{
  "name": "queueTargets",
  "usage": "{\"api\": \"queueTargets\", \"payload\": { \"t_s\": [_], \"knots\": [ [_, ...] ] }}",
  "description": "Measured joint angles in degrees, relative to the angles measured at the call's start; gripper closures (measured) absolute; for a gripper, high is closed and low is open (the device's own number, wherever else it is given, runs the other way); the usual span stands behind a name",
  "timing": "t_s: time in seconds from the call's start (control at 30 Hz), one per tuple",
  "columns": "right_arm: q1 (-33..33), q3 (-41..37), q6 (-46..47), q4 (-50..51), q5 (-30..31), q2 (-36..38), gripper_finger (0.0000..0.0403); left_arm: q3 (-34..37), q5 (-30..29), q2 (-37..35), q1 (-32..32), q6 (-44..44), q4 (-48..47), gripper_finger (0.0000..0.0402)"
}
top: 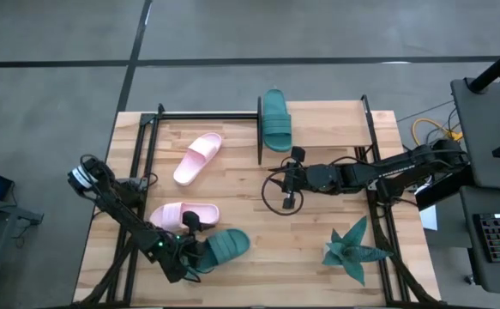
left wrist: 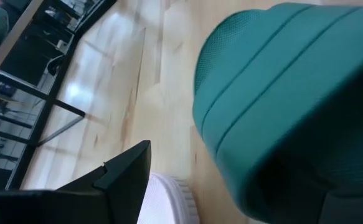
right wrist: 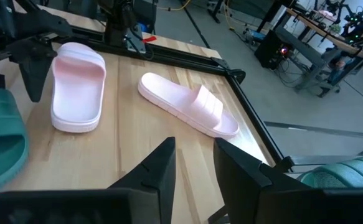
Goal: Pick and place slides into the shelf
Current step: Put the green slipper on the shelf
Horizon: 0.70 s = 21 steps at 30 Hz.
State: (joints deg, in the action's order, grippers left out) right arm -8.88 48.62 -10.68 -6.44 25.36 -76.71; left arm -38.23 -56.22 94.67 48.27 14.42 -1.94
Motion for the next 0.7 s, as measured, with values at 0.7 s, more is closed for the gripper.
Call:
{"api": "queueTargets", "payload": {
  "t_s": [0.7],
  "knots": [
    [0.0, 0.0, 0.0, 0.2, 0.0, 0.0, 0.0314, 0.0, -2.8, 0.4, -1.6, -3.4, 3.5, 0.0144]
  ]
}}
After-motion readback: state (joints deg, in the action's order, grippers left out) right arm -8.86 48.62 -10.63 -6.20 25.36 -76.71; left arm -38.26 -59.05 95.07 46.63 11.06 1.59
